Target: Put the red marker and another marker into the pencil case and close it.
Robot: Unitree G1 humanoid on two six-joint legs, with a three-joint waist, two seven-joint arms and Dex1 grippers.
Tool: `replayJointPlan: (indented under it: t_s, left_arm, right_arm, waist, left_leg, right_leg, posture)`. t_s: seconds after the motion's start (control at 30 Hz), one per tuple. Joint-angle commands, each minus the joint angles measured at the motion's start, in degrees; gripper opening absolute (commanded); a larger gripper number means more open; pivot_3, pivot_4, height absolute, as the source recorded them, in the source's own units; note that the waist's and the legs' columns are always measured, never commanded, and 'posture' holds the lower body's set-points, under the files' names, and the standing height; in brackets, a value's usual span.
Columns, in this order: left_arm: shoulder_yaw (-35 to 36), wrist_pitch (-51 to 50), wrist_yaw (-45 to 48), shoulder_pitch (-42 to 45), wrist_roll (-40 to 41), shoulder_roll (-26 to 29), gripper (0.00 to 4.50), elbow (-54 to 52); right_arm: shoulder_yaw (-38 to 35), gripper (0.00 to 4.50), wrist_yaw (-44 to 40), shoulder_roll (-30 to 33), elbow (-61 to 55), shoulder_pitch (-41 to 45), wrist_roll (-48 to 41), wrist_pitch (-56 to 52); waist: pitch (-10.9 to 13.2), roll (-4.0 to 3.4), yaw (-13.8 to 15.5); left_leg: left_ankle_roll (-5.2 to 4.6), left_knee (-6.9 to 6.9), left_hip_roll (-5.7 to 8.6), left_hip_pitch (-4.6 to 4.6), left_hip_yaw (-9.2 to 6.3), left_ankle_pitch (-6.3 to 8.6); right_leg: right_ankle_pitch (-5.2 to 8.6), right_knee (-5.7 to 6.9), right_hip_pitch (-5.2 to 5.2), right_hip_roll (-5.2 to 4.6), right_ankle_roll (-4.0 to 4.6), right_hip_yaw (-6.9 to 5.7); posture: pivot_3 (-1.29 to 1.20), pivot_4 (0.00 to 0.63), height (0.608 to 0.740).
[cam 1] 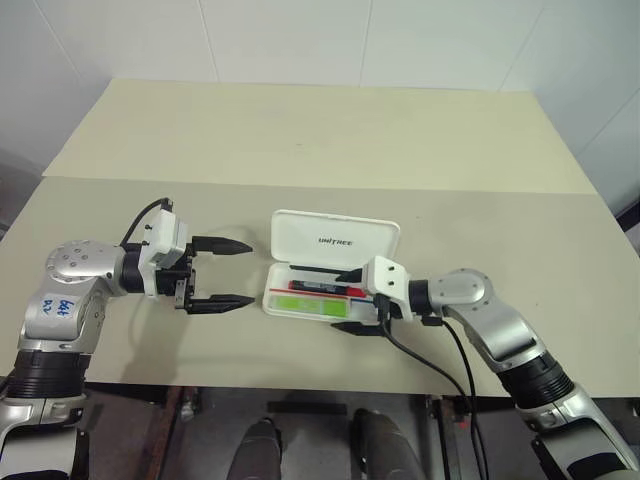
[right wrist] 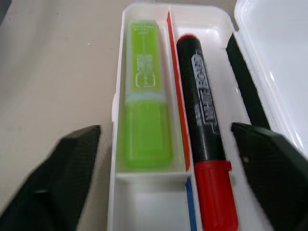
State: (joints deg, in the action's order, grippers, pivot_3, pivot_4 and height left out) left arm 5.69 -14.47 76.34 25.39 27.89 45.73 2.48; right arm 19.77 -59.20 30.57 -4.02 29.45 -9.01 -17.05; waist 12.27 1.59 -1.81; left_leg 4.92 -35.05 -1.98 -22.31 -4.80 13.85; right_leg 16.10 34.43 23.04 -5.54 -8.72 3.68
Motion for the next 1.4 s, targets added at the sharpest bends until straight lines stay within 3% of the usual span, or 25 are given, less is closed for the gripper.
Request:
replayJointPlan:
  t_s: [0.03,0.33,0.57,0.7,0.8,1.07,1.4]
  left_arm:
    - [0.68,0.61,0.02,0.95,0.57,0.08,4.50,-1.04]
    - [4.05,-2.17,-5.30,-4.39,2.91,-0.99,4.50,-7.09]
    - [15.77,-7.99,-30.60,-22.67,3.03,-10.94,4.50,-27.74]
    - [18.26,-8.40,-42.32,-28.20,0.56,-17.19,4.50,-33.00]
    - [18.99,-8.60,-55.04,-31.84,-7.42,-22.65,4.50,-35.73]
    - [16.74,-18.61,-75.39,-35.02,-13.22,-35.75,4.50,-41.74]
    - [13.94,-28.25,-82.29,-30.46,-15.00,-38.38,4.50,-39.95]
  right_arm:
    - [-3.00,4.48,0.14,-1.20,-2.81,1.91,-2.87,-1.34]
    - [-8.67,4.48,-2.73,-0.01,-11.94,-1.12,-13.37,-5.61]
    - [-20.11,4.48,-1.65,6.12,-23.96,-9.45,-26.69,-13.88]
    - [-24.35,4.48,0.21,7.61,-25.25,-10.26,-31.00,-16.30]
    - [-27.06,4.48,-0.17,9.29,-23.74,-10.59,-31.13,-15.07]
    - [-26.60,4.48,-6.04,13.36,-16.30,-6.25,-28.48,-10.33]
    - [-25.66,4.48,-7.86,14.15,-14.99,-3.55,-28.11,-9.95]
  waist:
    - [0.00,0.00,0.03]
    - [0.00,0.00,0.06]
    - [0.00,0.01,0.12]
    - [-0.01,0.03,0.26]
    - [-0.02,0.00,0.26]
    - [-0.10,0.18,0.26]
    - [-0.10,0.18,0.33]
  left_leg:
    - [0.00,0.00,0.00,0.00,0.00,0.00]
    - [0.02,0.03,0.00,-0.02,0.00,0.03]
    - [0.03,0.02,-0.01,-0.06,0.01,0.18]
    - [0.06,-0.07,-0.03,0.04,-0.01,0.19]
    - [-0.01,-0.12,-0.01,0.15,0.02,0.11]
    - [-0.06,-0.43,0.01,0.07,0.06,0.08]
    - [-0.06,-0.40,0.00,0.02,0.05,0.09]
  right_leg:
    - [-0.03,0.03,0.02,0.00,-0.07,0.00]
    - [-0.02,0.02,0.03,-0.01,-0.14,0.00]
    - [0.09,-0.02,0.04,-0.05,-0.20,0.02]
    - [0.14,0.03,-0.03,-0.01,-0.16,0.01]
    - [0.37,-0.45,-0.38,-0.04,0.58,0.01]
    - [0.05,-0.86,-0.59,-0.04,0.61,0.02]
    - [0.06,-0.85,-0.50,-0.02,0.62,0.02]
  posture:
    - [0.00,0.150,0.740]
    - [0.00,0.150,0.740]
    - [0.00,0.150,0.740]
    - [0.00,0.150,0.740]
    - [0.00,0.150,0.740]
    - [0.00,0.150,0.740]
    - [0.00,0.150,0.740]
